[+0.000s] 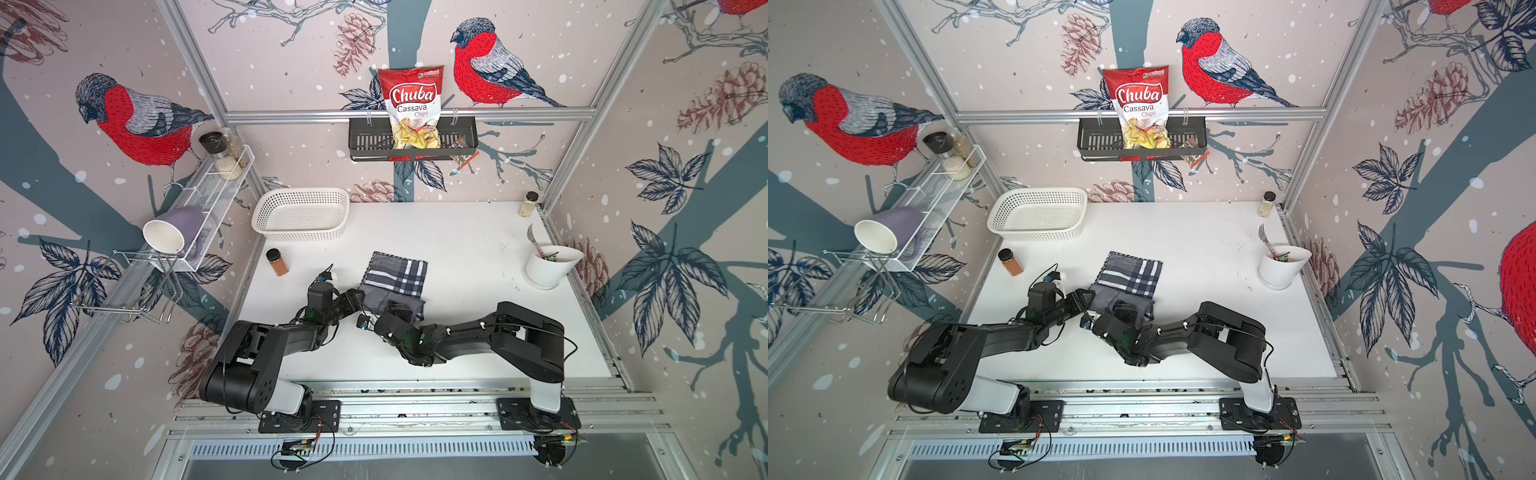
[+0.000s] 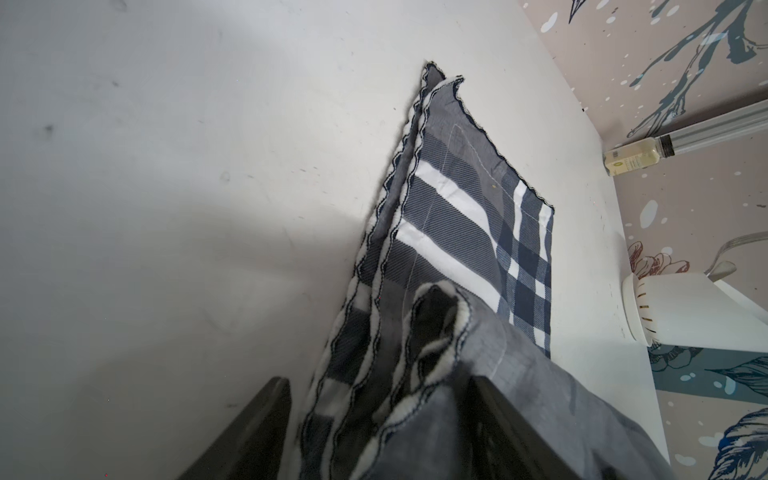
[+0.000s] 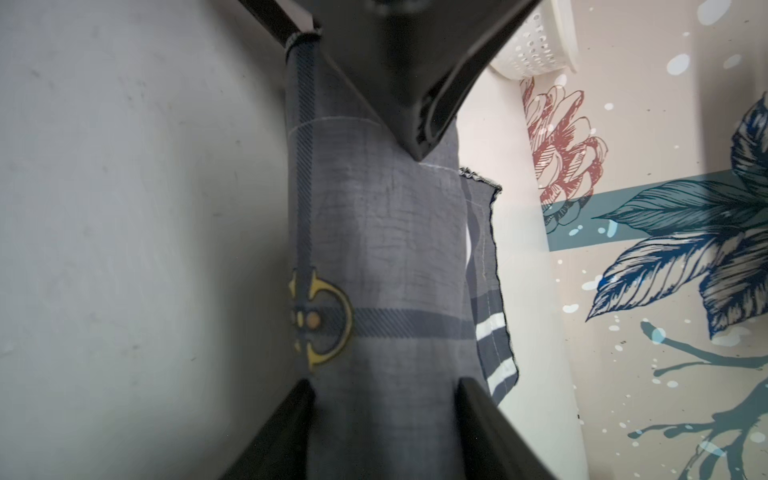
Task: Roll up the pillowcase
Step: Roll the pillowcase at the center of the board.
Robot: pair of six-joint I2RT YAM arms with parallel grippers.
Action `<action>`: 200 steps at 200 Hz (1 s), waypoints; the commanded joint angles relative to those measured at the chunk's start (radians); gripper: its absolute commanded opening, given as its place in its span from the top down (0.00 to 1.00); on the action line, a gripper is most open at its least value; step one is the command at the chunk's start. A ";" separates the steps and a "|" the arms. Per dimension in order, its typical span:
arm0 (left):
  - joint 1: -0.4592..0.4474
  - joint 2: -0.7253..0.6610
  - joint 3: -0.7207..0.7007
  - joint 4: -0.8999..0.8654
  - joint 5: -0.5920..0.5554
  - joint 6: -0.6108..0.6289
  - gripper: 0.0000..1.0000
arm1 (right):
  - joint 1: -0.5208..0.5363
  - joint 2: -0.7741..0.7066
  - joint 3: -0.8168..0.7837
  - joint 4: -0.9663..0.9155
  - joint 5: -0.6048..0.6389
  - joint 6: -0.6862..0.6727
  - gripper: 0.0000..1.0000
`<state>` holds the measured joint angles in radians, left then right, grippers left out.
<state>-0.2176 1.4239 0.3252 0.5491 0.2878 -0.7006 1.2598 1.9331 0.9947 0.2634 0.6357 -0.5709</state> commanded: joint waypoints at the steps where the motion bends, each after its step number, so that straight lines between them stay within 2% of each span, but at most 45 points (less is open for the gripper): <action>1: 0.039 -0.100 -0.027 -0.073 -0.006 -0.041 0.17 | -0.022 -0.016 0.031 -0.166 -0.145 0.112 1.00; 25: 0.144 -0.317 -0.056 -0.182 -0.010 -0.080 0.07 | -0.083 -0.046 0.087 -0.351 -0.354 0.236 1.00; 54: 0.169 -0.537 -0.029 -0.362 -0.074 -0.045 0.05 | -0.162 -0.090 0.159 -0.520 -0.655 0.369 1.00; 88: 0.169 -0.555 -0.032 -0.362 0.045 -0.003 0.05 | -0.372 -0.110 0.252 -0.620 -1.295 0.587 1.00; 100: 0.167 -0.530 -0.046 -0.316 0.098 -0.002 0.05 | -0.424 -0.095 0.257 -0.594 -1.434 0.644 1.00; 120: 0.153 -0.493 -0.061 -0.234 0.143 0.005 0.05 | -0.479 -0.048 0.263 -0.553 -1.546 0.689 1.00; 149: 0.095 -0.460 -0.048 -0.186 0.110 0.043 0.05 | -0.534 0.080 0.309 -0.513 -1.694 0.741 1.00; 171: 0.049 -0.413 -0.031 -0.161 0.069 0.068 0.05 | -0.537 0.160 0.367 -0.531 -1.721 0.752 1.00; 200: 0.041 -0.282 -0.012 -0.136 0.044 0.081 0.05 | -0.541 0.217 0.389 -0.530 -1.709 0.770 1.00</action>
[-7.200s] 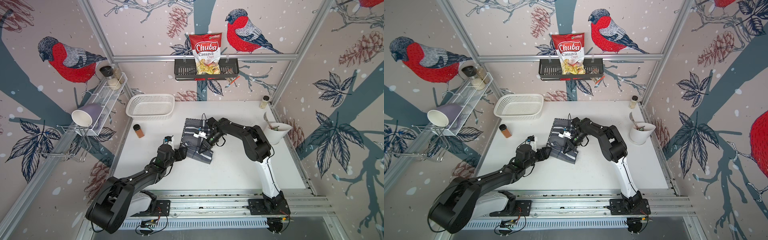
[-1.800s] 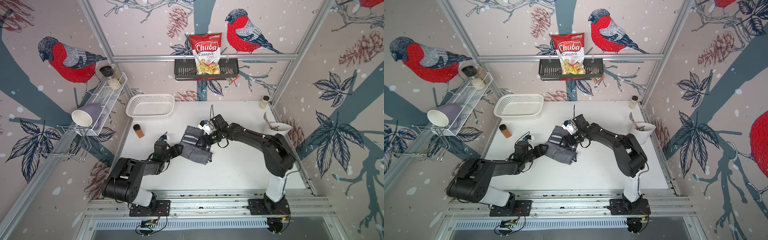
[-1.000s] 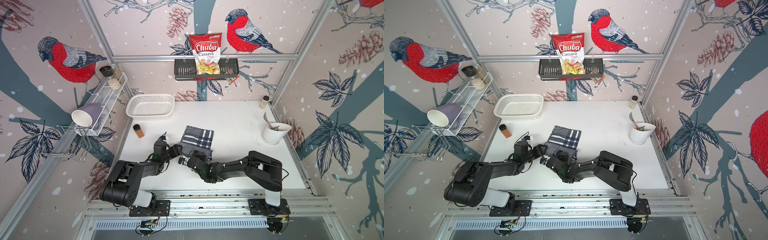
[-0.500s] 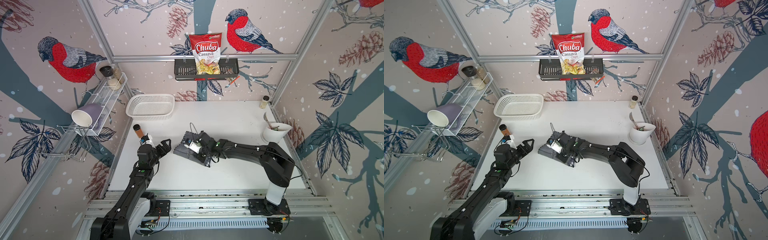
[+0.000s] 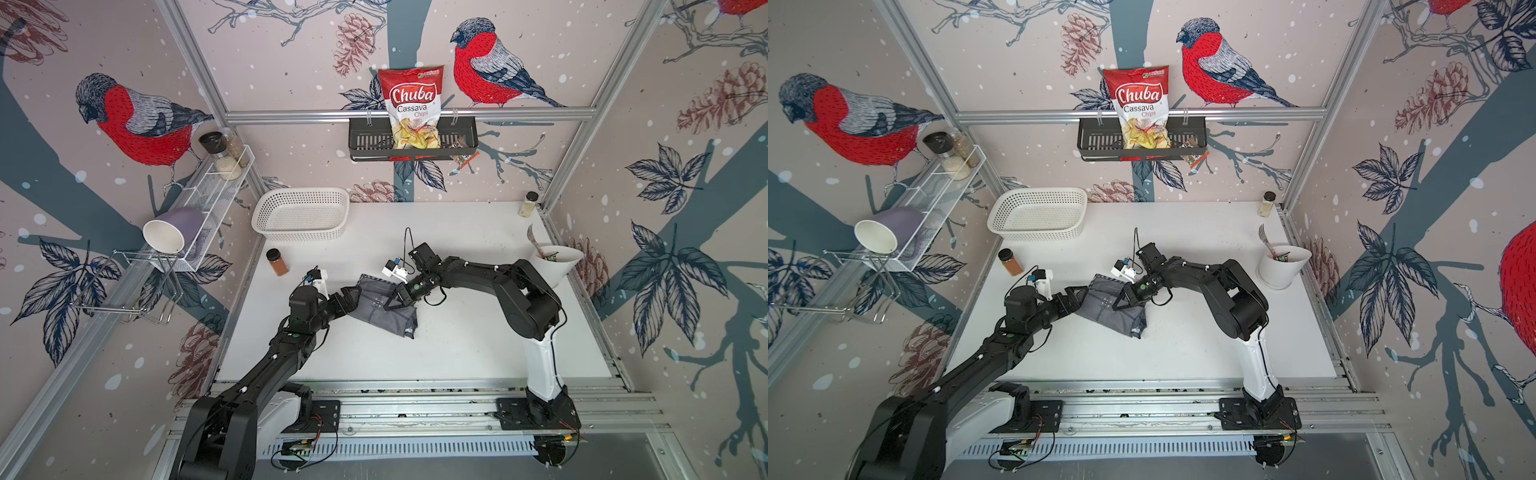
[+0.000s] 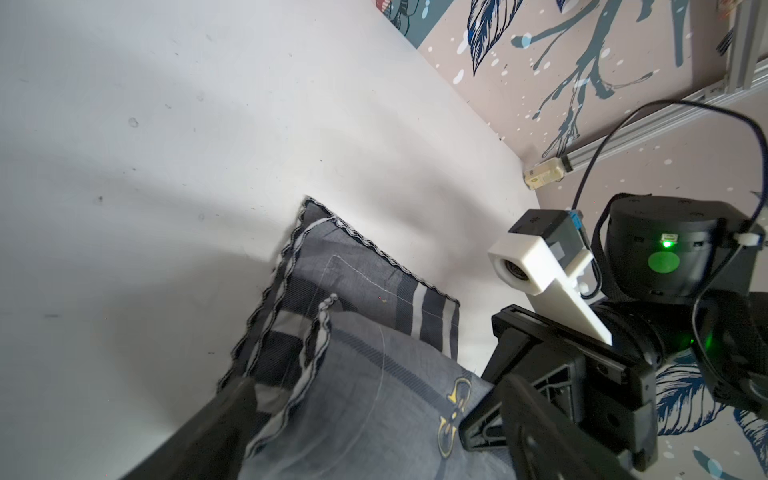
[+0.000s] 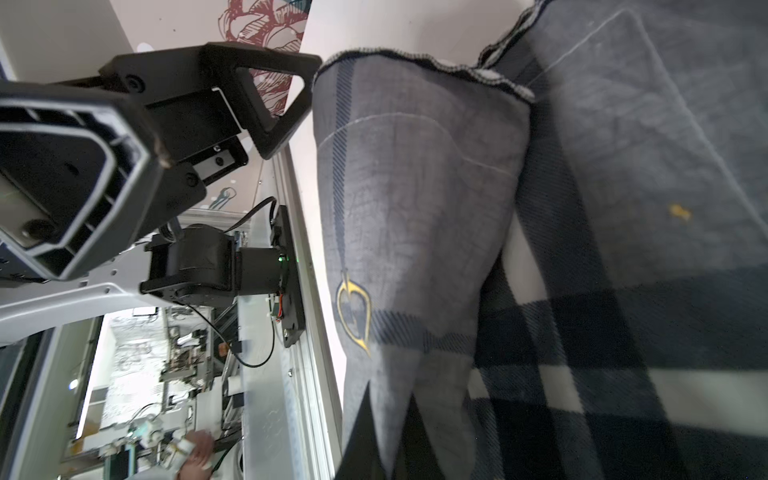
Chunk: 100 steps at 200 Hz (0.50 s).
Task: Roll up the pillowcase
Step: Roll the pillowcase at the center of the board.
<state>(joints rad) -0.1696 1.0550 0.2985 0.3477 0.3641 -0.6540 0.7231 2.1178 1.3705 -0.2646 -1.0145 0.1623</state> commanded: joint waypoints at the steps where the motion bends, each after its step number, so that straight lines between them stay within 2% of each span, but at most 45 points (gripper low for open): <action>1: -0.007 0.091 0.015 0.066 -0.033 0.035 0.05 | -0.006 0.034 0.013 -0.002 -0.058 0.038 1.00; 9: -0.008 0.135 0.021 0.067 -0.037 0.038 0.09 | -0.007 0.040 0.008 0.002 -0.037 0.044 0.97; 22: -0.012 0.206 0.032 0.070 -0.038 0.045 0.21 | -0.010 0.039 -0.007 0.010 0.017 0.058 0.74; 39: -0.027 0.284 0.046 0.078 -0.045 0.047 0.34 | -0.009 0.017 -0.037 0.042 0.050 0.069 0.63; 45: -0.031 0.307 0.049 0.081 -0.046 0.048 0.38 | -0.007 -0.001 -0.052 0.057 0.069 0.067 0.53; 55: -0.043 0.335 0.055 0.081 -0.058 0.044 0.40 | 0.000 -0.039 -0.069 0.070 0.141 0.062 0.39; 66: -0.052 0.353 0.058 0.081 -0.072 0.041 0.40 | 0.008 -0.082 -0.080 0.072 0.224 0.049 0.32; 74: -0.054 0.359 0.057 0.082 -0.078 0.038 0.40 | 0.020 -0.120 -0.084 0.061 0.316 0.026 0.27; 82: -0.056 0.359 0.056 0.084 -0.080 0.037 0.40 | 0.042 -0.169 -0.095 0.055 0.464 0.006 0.21; 91: -0.056 0.357 0.055 0.084 -0.082 0.037 0.39 | 0.081 -0.224 -0.113 0.060 0.671 -0.019 0.08; 92: -0.056 0.356 0.055 0.083 -0.082 0.037 0.39 | 0.093 -0.235 -0.119 0.063 0.730 -0.028 0.05; 100: -0.056 0.353 0.056 0.078 -0.085 0.038 0.39 | 0.142 -0.284 -0.140 0.079 0.930 -0.065 0.00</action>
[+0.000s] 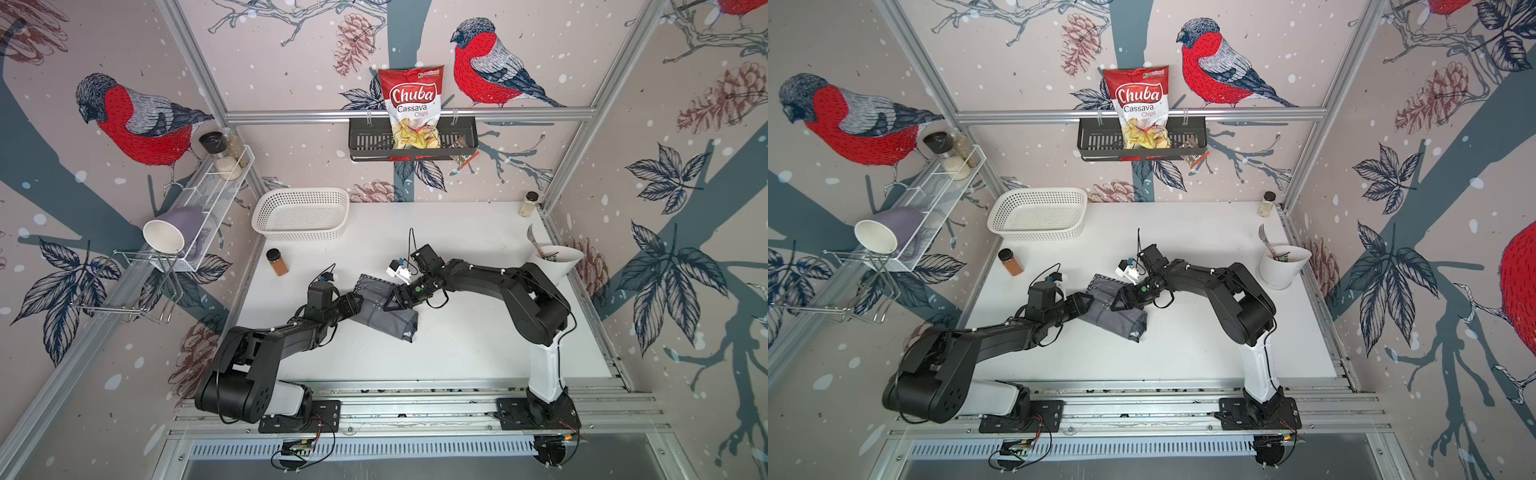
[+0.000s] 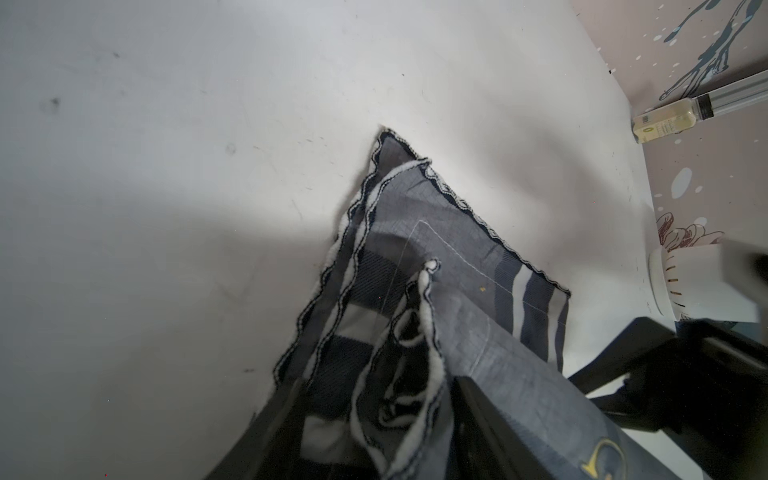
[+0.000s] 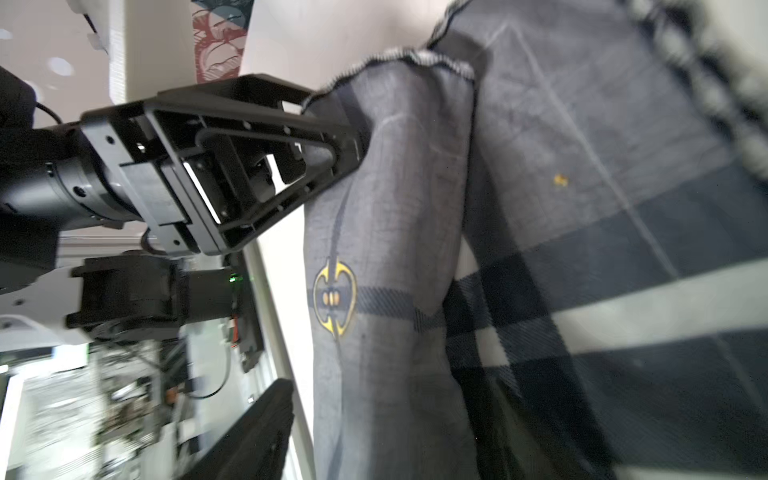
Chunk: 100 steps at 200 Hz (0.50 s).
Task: Roll up the pillowcase
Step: Roll the pillowcase at the center of the board.
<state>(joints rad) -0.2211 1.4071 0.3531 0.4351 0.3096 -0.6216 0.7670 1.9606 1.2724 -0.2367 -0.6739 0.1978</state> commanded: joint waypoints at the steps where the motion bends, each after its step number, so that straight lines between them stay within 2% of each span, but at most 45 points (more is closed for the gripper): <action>1: -0.004 0.000 0.001 -0.010 -0.031 0.005 0.39 | 0.104 -0.135 -0.046 0.053 0.613 -0.105 0.00; 15: -0.004 -0.008 0.000 -0.016 -0.043 0.007 0.38 | 0.214 -0.211 -0.112 0.136 0.940 -0.198 0.00; 33: -0.004 -0.008 -0.002 -0.015 -0.047 0.006 0.38 | 0.388 -0.279 -0.256 0.349 1.199 -0.431 0.00; 47: -0.004 -0.002 0.001 -0.013 -0.044 0.004 0.38 | 0.519 -0.274 -0.340 0.482 1.275 -0.612 0.00; 57: -0.004 0.003 0.001 -0.010 -0.043 0.003 0.38 | 0.581 -0.234 -0.359 0.529 1.320 -0.682 0.00; 72: -0.004 0.007 0.003 -0.014 -0.049 -0.004 0.37 | 0.618 -0.149 -0.305 0.471 1.337 -0.673 0.00; 100: -0.004 -0.005 -0.003 -0.021 -0.062 -0.013 0.37 | 0.620 -0.034 -0.245 0.428 1.367 -0.641 0.00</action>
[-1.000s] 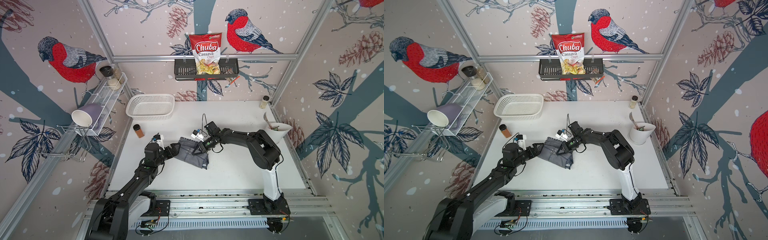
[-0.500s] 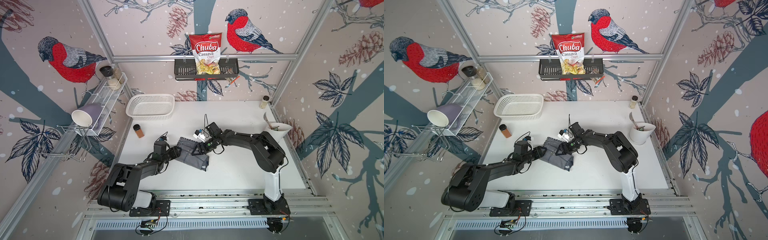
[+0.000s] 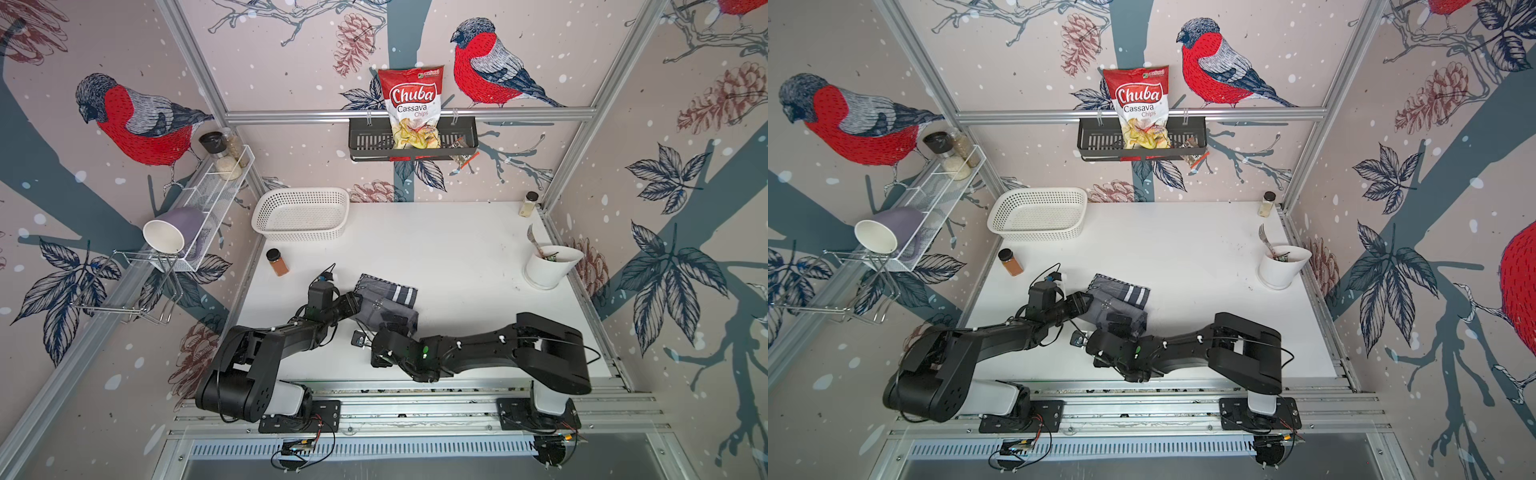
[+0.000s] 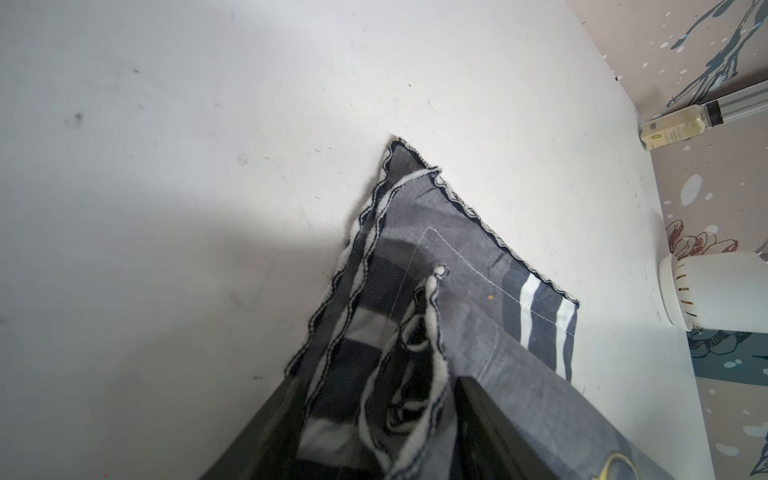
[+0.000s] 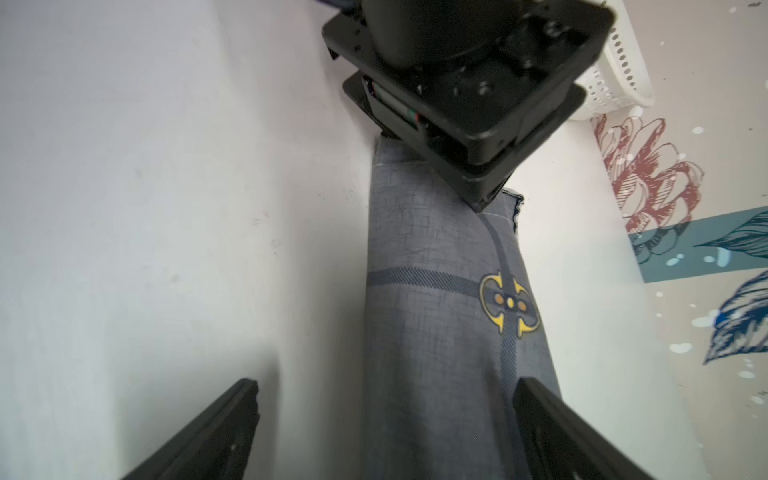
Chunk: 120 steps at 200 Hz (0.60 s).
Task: Roll up the pillowcase
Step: Roll the pillowcase at the center of the board.
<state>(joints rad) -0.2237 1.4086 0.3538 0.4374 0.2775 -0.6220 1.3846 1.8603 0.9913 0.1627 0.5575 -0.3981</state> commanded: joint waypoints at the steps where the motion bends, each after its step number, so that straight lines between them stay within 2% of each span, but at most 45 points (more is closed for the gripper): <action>1: -0.001 -0.007 -0.005 -0.022 -0.030 -0.013 0.37 | 0.001 0.069 0.039 0.025 0.135 -0.045 0.00; 11: -0.001 -0.018 -0.006 -0.032 -0.034 -0.012 0.36 | -0.008 0.086 0.056 -0.004 0.124 -0.033 0.02; 19: -0.002 -0.027 -0.006 -0.042 -0.043 -0.014 0.35 | -0.020 0.091 0.067 -0.035 0.093 -0.020 0.10; 22: -0.002 -0.032 -0.006 -0.045 -0.047 -0.014 0.34 | -0.025 0.090 0.072 -0.051 0.072 -0.015 0.17; 23: -0.002 -0.034 -0.006 -0.046 -0.049 -0.014 0.34 | -0.029 0.090 0.074 -0.060 0.057 -0.012 0.24; 24: -0.002 -0.035 -0.006 -0.046 -0.051 -0.014 0.33 | -0.029 0.090 0.074 -0.060 0.057 -0.012 0.24; 27: -0.002 -0.040 -0.006 -0.049 -0.055 -0.017 0.32 | -0.035 0.089 0.077 -0.073 0.040 -0.005 0.33; 33: 0.000 -0.050 -0.007 -0.058 -0.066 -0.022 0.26 | -0.046 0.084 0.082 -0.098 0.000 0.012 0.56; 41: 0.001 -0.068 -0.006 -0.075 -0.085 -0.034 0.19 | -0.062 0.076 0.088 -0.132 -0.065 0.031 0.71; 56: 0.013 -0.128 -0.017 -0.106 -0.124 -0.083 0.05 | -0.094 0.055 0.094 -0.184 -0.172 0.079 0.86; 70: 0.036 -0.225 -0.048 -0.136 -0.161 -0.166 0.04 | -0.146 0.038 0.111 -0.250 -0.326 0.144 0.99; 94: 0.094 -0.417 -0.094 -0.226 -0.204 -0.280 0.04 | -0.244 0.016 0.139 -0.331 -0.588 0.265 1.00; 106: 0.116 -0.505 -0.104 -0.283 -0.227 -0.306 0.04 | -0.278 0.006 0.150 -0.337 -0.692 0.324 1.00; 120: 0.122 -0.577 -0.108 -0.321 -0.235 -0.314 0.04 | -0.330 0.003 0.180 -0.348 -0.871 0.409 1.00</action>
<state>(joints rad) -0.1192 0.9283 0.2546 0.2306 0.1001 -0.8551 1.1137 1.8778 1.1332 -0.1116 0.0803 -0.1776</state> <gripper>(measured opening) 0.956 0.080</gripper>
